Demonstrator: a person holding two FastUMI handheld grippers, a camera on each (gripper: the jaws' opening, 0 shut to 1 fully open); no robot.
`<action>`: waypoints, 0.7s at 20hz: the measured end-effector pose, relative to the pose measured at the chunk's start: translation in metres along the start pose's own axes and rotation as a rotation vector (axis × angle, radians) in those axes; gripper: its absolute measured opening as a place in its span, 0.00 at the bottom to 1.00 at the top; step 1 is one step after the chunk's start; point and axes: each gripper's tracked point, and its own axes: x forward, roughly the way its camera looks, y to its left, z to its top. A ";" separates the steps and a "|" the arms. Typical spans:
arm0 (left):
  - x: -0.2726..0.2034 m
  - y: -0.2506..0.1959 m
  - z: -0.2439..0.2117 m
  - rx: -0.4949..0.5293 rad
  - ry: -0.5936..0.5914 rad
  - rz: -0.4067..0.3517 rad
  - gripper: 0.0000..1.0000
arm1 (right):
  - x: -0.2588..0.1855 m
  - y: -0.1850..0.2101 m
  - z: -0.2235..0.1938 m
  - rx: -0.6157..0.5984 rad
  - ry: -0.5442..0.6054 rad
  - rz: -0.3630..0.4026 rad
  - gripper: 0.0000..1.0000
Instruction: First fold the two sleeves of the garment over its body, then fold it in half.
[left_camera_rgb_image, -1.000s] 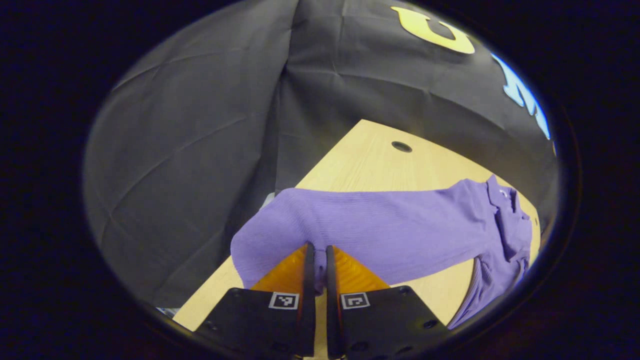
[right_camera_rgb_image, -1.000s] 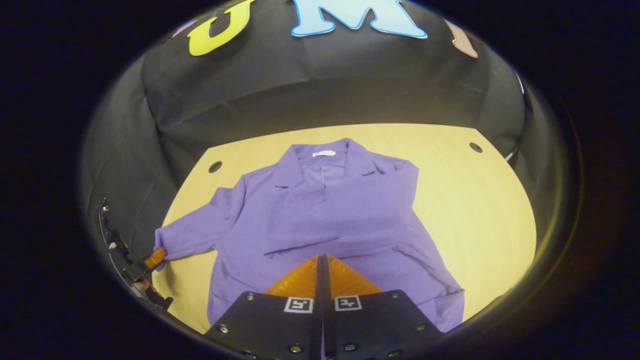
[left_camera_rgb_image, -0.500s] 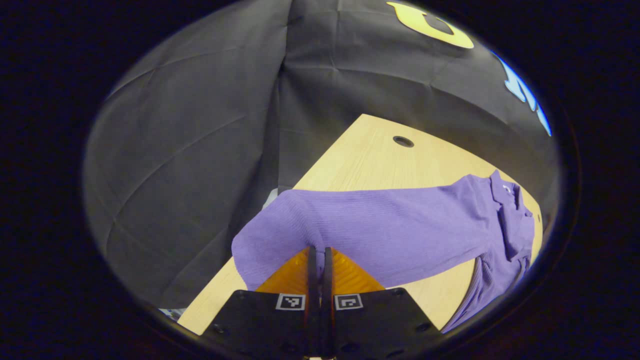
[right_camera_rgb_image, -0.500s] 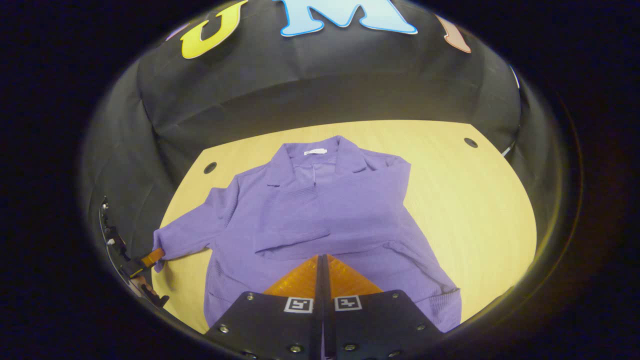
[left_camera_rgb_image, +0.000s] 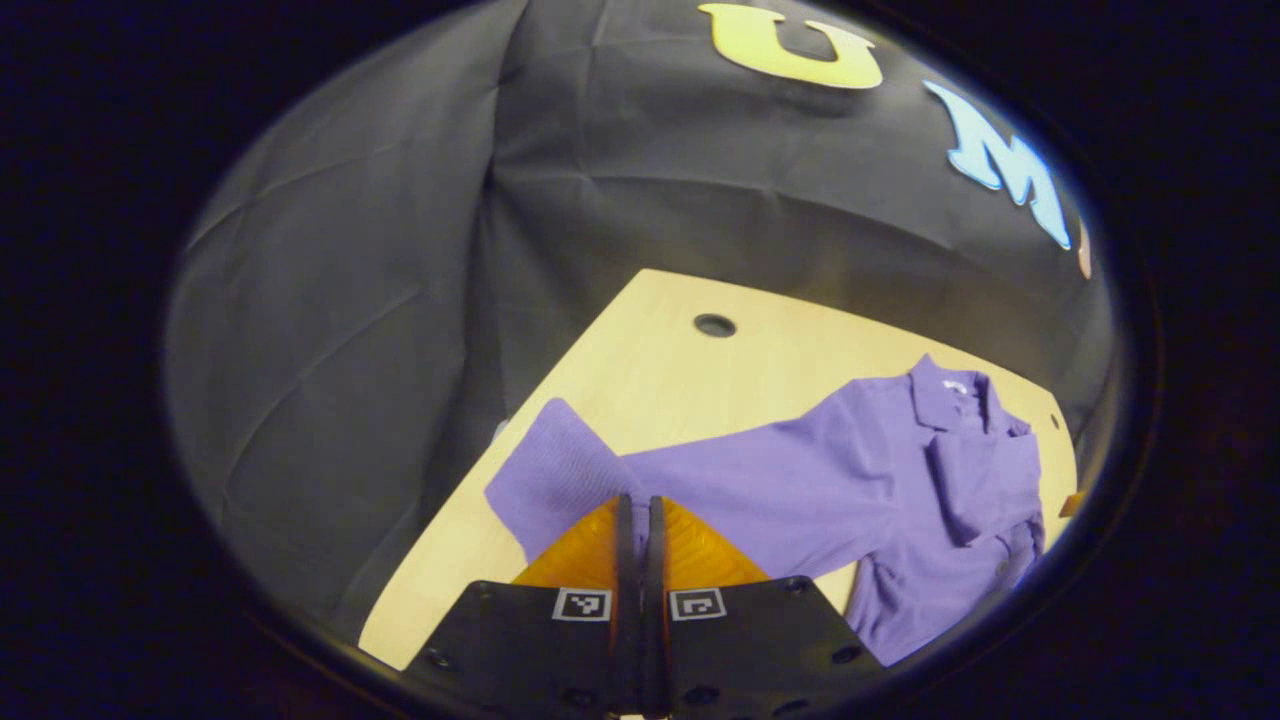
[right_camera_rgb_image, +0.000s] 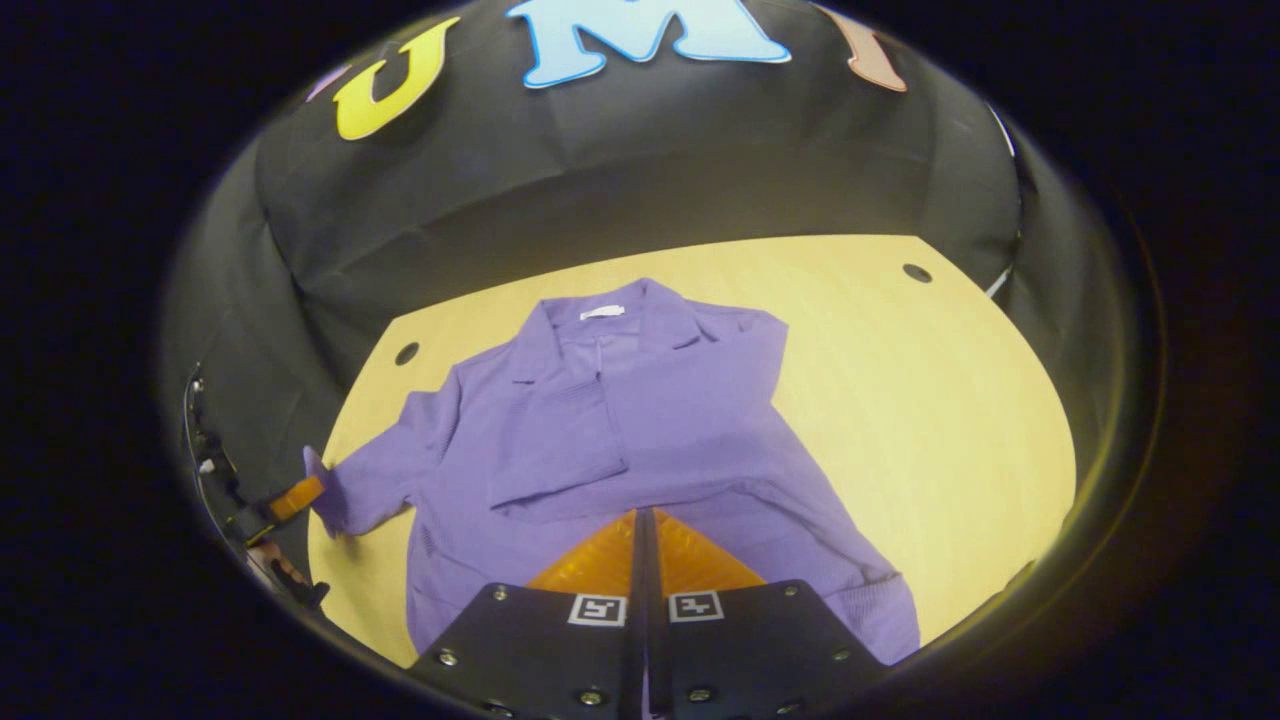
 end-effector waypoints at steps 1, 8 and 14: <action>0.002 -0.016 0.006 0.019 -0.010 -0.022 0.07 | -0.001 -0.003 -0.001 0.011 -0.004 -0.007 0.01; 0.013 -0.137 0.028 0.128 -0.030 -0.174 0.07 | -0.016 -0.039 -0.003 0.110 -0.029 -0.078 0.01; 0.016 -0.224 0.023 0.191 -0.029 -0.260 0.07 | -0.026 -0.070 -0.008 0.197 -0.044 -0.152 0.01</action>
